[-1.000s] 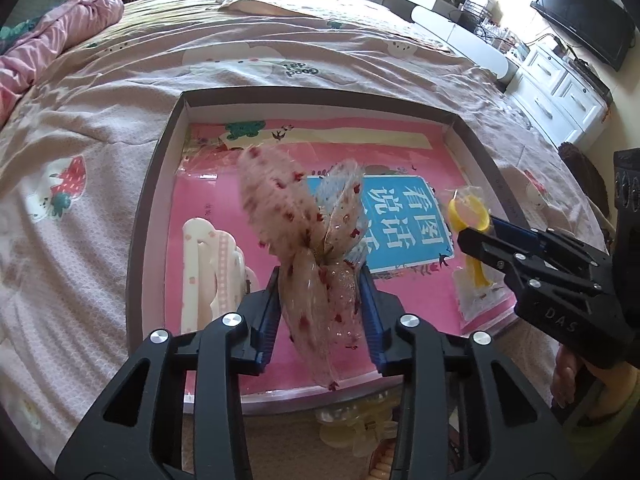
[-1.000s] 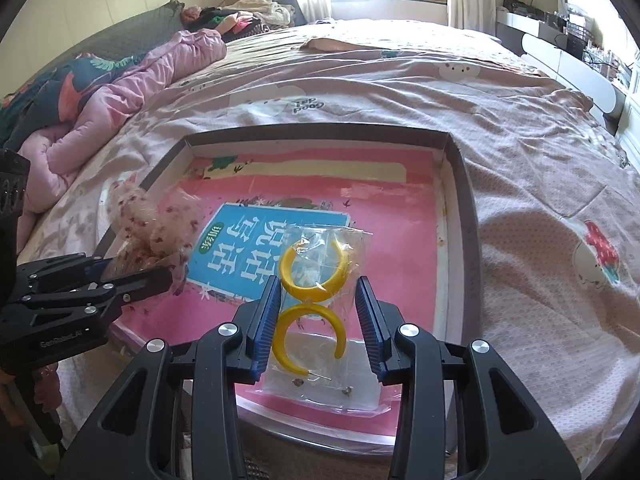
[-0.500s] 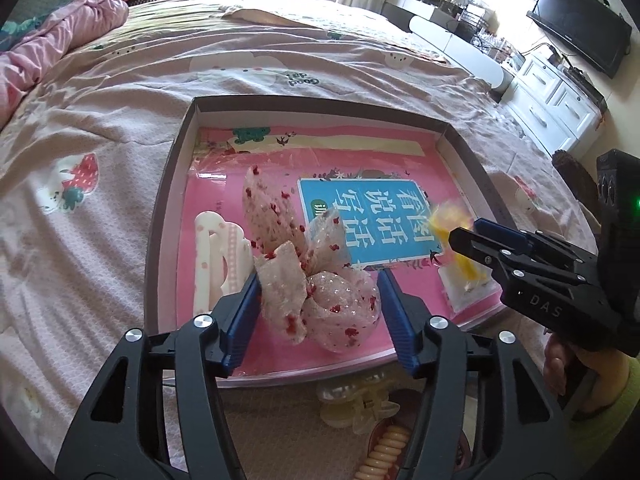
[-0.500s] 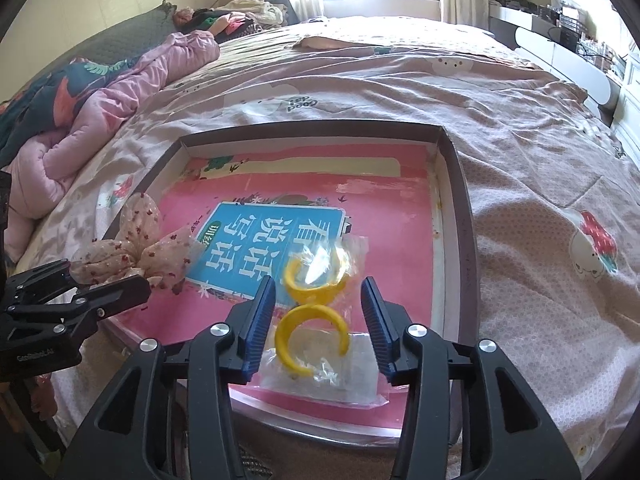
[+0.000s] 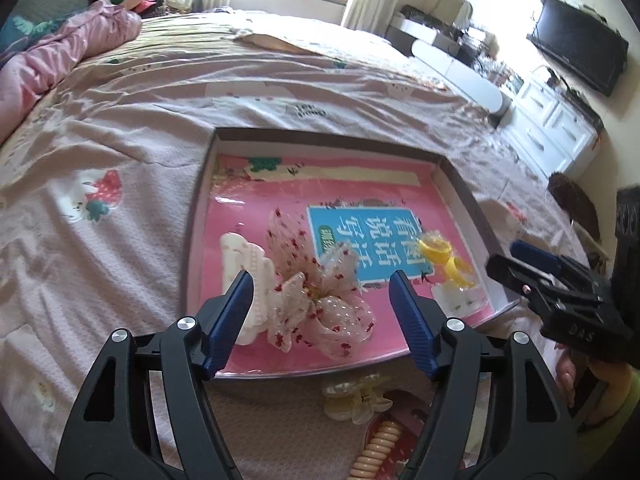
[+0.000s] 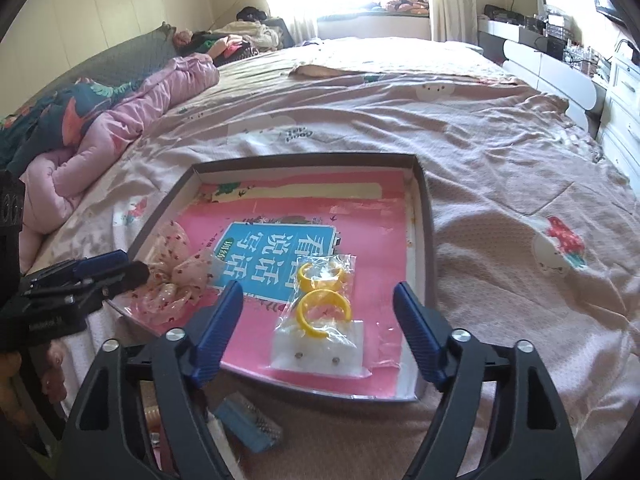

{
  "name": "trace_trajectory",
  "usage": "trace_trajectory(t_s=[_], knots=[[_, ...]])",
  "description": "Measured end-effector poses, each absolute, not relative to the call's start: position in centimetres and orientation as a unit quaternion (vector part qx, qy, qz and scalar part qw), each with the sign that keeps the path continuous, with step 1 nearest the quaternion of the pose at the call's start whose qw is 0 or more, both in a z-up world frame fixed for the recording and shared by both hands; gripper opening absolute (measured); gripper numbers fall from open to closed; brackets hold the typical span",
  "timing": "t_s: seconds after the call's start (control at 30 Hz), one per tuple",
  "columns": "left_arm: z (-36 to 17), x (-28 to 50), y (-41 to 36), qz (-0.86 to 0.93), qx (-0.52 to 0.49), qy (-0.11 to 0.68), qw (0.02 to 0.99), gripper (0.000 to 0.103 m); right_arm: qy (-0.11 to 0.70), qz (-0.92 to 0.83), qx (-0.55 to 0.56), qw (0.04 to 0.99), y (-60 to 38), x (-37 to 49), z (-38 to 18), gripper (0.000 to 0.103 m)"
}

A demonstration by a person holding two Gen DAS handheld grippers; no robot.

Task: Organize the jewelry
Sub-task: 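Carry the bow into the tray with the left tool while the right places the bangle bag, then withdraw both tools from the tray back toward the remaining jewelry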

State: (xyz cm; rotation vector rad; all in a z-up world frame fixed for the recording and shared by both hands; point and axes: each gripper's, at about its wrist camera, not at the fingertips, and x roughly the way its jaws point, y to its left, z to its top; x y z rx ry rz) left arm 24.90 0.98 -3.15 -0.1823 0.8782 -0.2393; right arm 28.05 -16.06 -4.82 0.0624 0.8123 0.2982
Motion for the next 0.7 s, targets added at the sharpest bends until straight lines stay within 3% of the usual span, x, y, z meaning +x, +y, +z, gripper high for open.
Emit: trace_trajectory(t_s=[0.43, 0.47, 0.5, 0.53, 0.7], knots=[[-0.9, 22.0, 3.8, -0.088, -0.128, 0.398, 0.904, 0.063, 0.370, 0.141, 0.031, 0.918, -17.6, 24.8, -1.9, 0.088], [-0.8, 21.7, 3.9, -0.087, -0.128, 0.397, 0.905, 0.064, 0.368, 0.141, 0.031, 0.918, -17.8, 24.5, -1.7, 0.089], [-0.7, 21.5, 3.9, -0.086, -0.127, 0.396, 0.905, 0.077, 0.366, 0.141, 0.032, 0.919, -17.9, 24.2, -1.5, 0.089], [-0.5, 21.2, 3.9, -0.085, -0.126, 0.394, 0.906, 0.083, 0.364, 0.141, 0.031, 0.920, -18.0, 23.8, -1.3, 0.089], [0.1, 19.6, 3.6, -0.086, -0.117, 0.387, 0.910, 0.084, 0.353, 0.145, 0.029, 0.924, -18.3, 22.1, -0.3, 0.092]])
